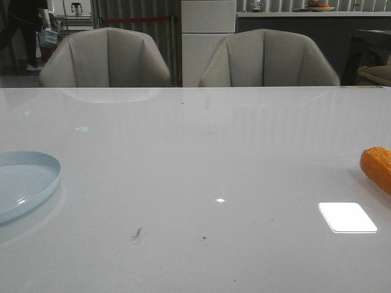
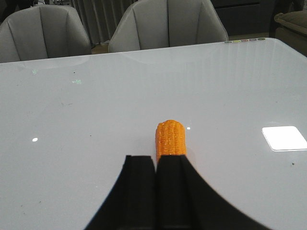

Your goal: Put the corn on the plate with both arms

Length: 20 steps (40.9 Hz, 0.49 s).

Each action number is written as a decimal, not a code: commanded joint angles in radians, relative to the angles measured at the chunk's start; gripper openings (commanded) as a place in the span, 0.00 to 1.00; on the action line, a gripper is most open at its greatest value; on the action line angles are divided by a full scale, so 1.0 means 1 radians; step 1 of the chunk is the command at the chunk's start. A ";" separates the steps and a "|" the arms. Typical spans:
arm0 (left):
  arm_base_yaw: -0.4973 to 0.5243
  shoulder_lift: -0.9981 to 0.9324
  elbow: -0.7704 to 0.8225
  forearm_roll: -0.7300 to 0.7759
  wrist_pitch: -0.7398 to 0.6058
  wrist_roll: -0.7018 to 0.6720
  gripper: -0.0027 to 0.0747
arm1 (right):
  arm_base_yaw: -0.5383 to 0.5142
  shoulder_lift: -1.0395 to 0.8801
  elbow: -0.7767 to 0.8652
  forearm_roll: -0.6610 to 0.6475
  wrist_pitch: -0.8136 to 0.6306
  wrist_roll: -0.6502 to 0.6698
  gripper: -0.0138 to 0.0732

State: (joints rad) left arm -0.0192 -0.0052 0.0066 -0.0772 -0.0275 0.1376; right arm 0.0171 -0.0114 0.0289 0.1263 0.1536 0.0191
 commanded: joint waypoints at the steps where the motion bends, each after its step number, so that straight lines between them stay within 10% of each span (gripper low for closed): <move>1: -0.008 -0.017 0.037 -0.006 -0.081 -0.012 0.16 | -0.001 -0.022 -0.022 -0.004 -0.086 -0.005 0.23; 20: -0.008 -0.017 0.037 -0.006 -0.109 -0.012 0.16 | -0.001 -0.022 -0.022 -0.004 -0.086 -0.005 0.23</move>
State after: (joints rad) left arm -0.0192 -0.0052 0.0066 -0.0772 -0.0291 0.1376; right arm 0.0171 -0.0114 0.0289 0.1263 0.1536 0.0191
